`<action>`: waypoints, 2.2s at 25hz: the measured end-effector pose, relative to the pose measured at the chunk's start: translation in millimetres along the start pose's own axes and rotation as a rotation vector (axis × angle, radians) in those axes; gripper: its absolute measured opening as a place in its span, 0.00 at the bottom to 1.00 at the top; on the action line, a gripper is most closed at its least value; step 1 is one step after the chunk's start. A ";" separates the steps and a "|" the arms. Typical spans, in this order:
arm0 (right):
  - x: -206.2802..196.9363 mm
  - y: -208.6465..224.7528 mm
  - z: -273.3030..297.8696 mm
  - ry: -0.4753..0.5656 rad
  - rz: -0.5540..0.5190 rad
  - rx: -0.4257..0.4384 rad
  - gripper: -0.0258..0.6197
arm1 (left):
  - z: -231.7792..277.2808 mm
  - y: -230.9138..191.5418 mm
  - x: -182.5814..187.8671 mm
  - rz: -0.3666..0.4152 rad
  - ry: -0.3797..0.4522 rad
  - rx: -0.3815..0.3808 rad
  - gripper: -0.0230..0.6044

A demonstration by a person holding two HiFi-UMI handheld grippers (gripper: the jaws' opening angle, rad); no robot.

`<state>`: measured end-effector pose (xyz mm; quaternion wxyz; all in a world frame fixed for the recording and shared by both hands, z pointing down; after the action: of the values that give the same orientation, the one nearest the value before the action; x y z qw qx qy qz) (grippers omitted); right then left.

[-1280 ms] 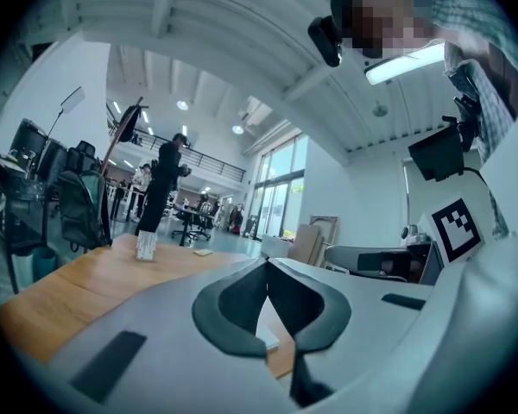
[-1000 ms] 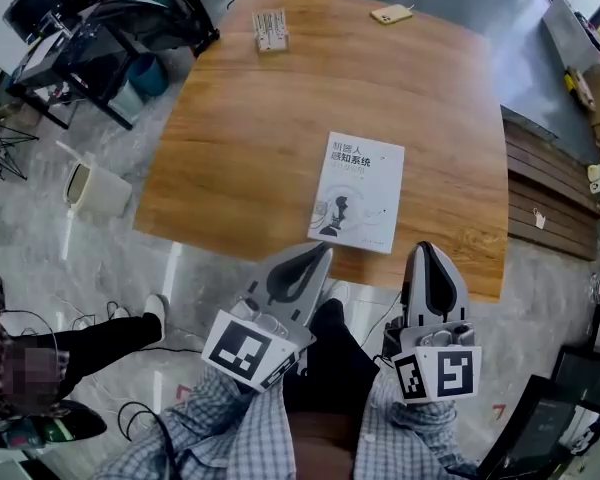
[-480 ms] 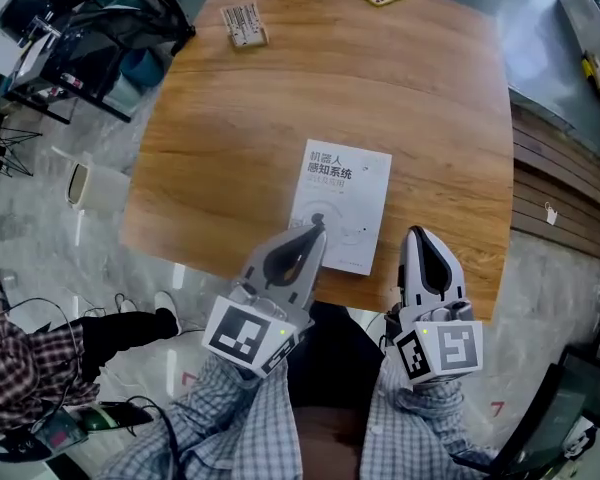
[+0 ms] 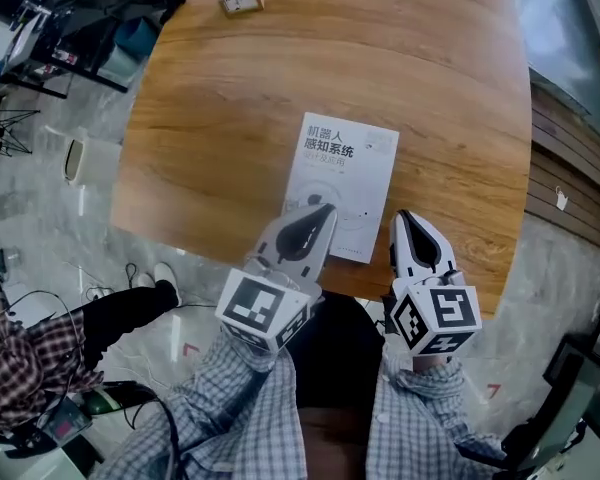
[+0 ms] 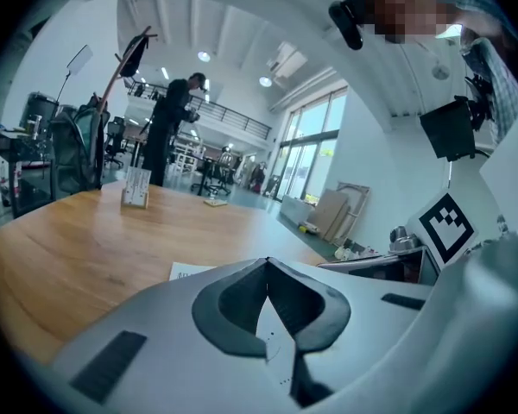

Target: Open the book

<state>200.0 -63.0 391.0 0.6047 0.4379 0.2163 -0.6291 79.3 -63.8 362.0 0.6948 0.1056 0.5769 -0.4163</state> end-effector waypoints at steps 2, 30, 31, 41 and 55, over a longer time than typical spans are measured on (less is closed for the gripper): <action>-14.4 -1.7 9.4 -0.054 0.005 0.019 0.08 | 5.9 -3.0 -13.5 -0.010 -0.042 -0.014 0.04; -109.3 17.2 64.0 -0.511 0.391 0.155 0.19 | 53.4 -19.5 -123.1 0.226 -0.502 -0.164 0.04; -109.6 18.2 64.6 -0.516 0.388 0.162 0.18 | 54.1 -17.7 -126.1 0.250 -0.520 -0.170 0.04; -102.3 22.4 58.1 -0.458 0.561 0.262 0.09 | 56.0 -14.3 -132.3 0.286 -0.561 -0.181 0.04; -72.2 6.0 48.3 -0.355 0.601 0.352 0.09 | 65.2 -10.6 -115.7 0.131 -0.473 -0.191 0.04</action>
<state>183.5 -61.5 476.4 0.7057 0.4629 -0.1408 -0.5176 119.9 -58.5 488.9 0.8428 -0.0235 0.4268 -0.3271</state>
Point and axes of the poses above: the fingertips, and each gripper's own axes: z forward along the fingers, y to its right, x out of its top, the point moved 2 cm from there along -z, backward along the fingers, and after that the axes turned 8 degrees about -x, right-handed, at the moved point
